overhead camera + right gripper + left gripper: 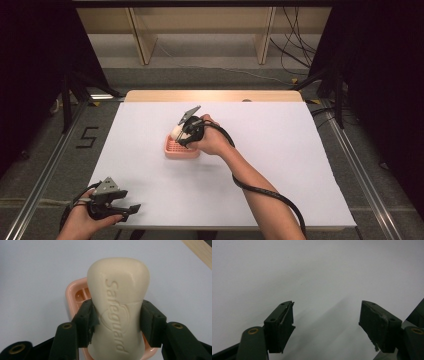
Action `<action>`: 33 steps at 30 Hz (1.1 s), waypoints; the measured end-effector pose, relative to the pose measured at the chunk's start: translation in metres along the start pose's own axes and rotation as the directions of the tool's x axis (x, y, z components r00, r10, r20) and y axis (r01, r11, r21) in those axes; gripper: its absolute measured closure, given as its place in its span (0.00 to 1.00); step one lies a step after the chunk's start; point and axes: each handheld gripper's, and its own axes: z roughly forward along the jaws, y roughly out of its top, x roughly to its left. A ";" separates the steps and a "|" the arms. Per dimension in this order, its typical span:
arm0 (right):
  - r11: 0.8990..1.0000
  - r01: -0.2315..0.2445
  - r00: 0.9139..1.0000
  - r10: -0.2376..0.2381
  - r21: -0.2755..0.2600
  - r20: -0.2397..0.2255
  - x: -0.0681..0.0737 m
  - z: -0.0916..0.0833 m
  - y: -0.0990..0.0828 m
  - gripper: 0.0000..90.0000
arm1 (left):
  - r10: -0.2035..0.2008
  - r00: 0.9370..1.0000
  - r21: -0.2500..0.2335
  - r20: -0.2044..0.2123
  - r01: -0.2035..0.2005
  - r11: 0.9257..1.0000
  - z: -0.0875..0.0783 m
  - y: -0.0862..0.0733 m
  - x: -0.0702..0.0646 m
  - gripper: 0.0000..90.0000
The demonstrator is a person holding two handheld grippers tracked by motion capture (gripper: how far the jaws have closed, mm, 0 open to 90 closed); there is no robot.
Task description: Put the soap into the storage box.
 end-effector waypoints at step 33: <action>0.999 0.023 1.000 -0.023 0.029 -0.011 -0.003 0.011 0.001 0.56 | -0.002 1.000 -0.003 0.002 0.002 1.000 0.000 0.000 0.000 0.30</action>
